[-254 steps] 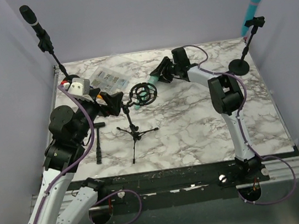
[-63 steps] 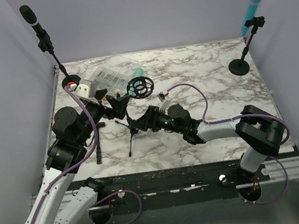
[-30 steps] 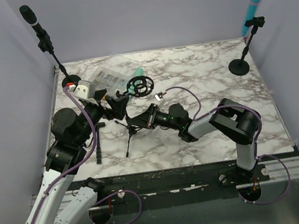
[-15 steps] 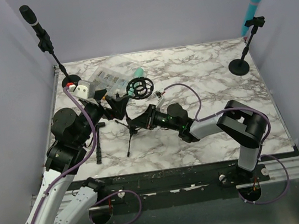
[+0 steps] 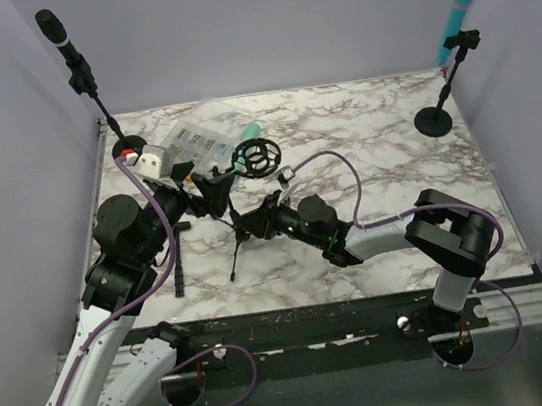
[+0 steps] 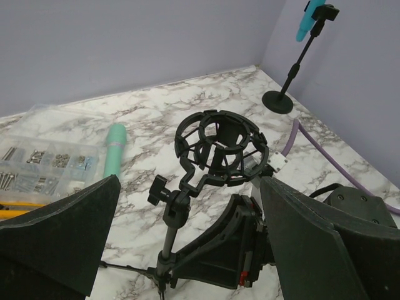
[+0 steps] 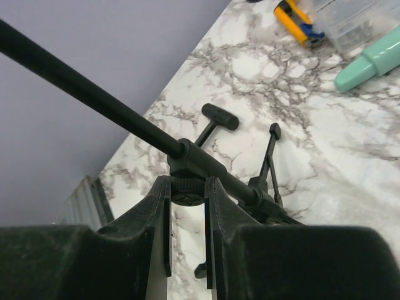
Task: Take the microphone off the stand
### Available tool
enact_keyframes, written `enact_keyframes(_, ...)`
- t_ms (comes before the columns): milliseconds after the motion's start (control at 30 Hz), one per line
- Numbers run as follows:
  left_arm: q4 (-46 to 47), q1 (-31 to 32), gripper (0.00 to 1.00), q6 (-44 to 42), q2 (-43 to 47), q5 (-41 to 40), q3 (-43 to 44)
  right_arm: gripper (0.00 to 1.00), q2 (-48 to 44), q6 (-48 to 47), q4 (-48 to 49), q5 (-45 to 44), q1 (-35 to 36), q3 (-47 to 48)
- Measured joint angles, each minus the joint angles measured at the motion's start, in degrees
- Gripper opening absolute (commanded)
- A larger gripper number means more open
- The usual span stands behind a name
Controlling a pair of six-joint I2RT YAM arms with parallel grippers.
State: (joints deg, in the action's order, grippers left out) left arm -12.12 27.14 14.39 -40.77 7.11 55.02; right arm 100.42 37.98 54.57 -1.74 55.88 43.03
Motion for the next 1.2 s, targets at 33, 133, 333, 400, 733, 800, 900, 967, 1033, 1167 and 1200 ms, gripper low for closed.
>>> enact_keyframes(33, 0.0, 0.0, 0.99, 0.0, -0.1, 0.0, 0.0, 0.01, -0.1, -1.4, -0.1, -1.2, 0.4, 0.0)
enact_keyframes(133, 0.0, 0.0, 0.99, 0.0, -0.2, 0.0, 0.0, 0.01, -0.4, -5.5, -0.2, -5.1, 1.4, 0.0)
enact_keyframes(333, 0.0, 0.0, 0.99, 0.0, -0.3, 0.0, 0.0, 0.01, -0.5, -13.4, -0.5, -12.6, 3.7, 0.7)
enact_keyframes(400, 0.0, 0.0, 0.98, 0.0, -0.3, 0.0, 0.0, 0.01, -0.5, -16.2, -0.8, -14.8, 4.3, 1.0)
enact_keyframes(733, 0.0, 0.0, 0.99, 0.0, -0.3, 0.0, 0.0, 0.01, 0.7, -33.1, -5.1, -24.5, 7.6, 5.2)
enact_keyframes(800, 0.0, 0.0, 0.99, 0.0, -0.3, 0.0, 0.0, 0.00, 1.4, -37.1, -5.6, -26.4, 8.4, 6.2)
enact_keyframes(900, 0.0, 0.0, 0.99, 0.0, -0.3, -0.1, 0.0, 0.00, 2.4, -43.8, -6.3, -30.0, 10.3, 7.7)
enact_keyframes(967, 0.0, 0.0, 0.99, 0.0, -0.3, -0.1, 0.0, 0.00, 2.7, -47.8, -7.0, -31.2, 10.9, 8.5)
enact_keyframes(1033, 0.0, 0.0, 0.99, 0.0, -0.2, -0.2, 0.0, 0.01, 2.9, -50.5, -8.0, -31.6, 11.6, 9.1)
enact_keyframes(1167, -0.3, 0.0, 0.98, 0.0, 0.9, -1.8, -0.1, 0.00, 4.4, -58.1, -10.2, -34.8, 13.3, 11.6)
enact_keyframes(1200, -0.4, 0.0, 0.98, 0.0, 1.4, -2.6, -0.2, 0.00, 5.0, -60.1, -10.5, -36.0, 13.9, 12.3)
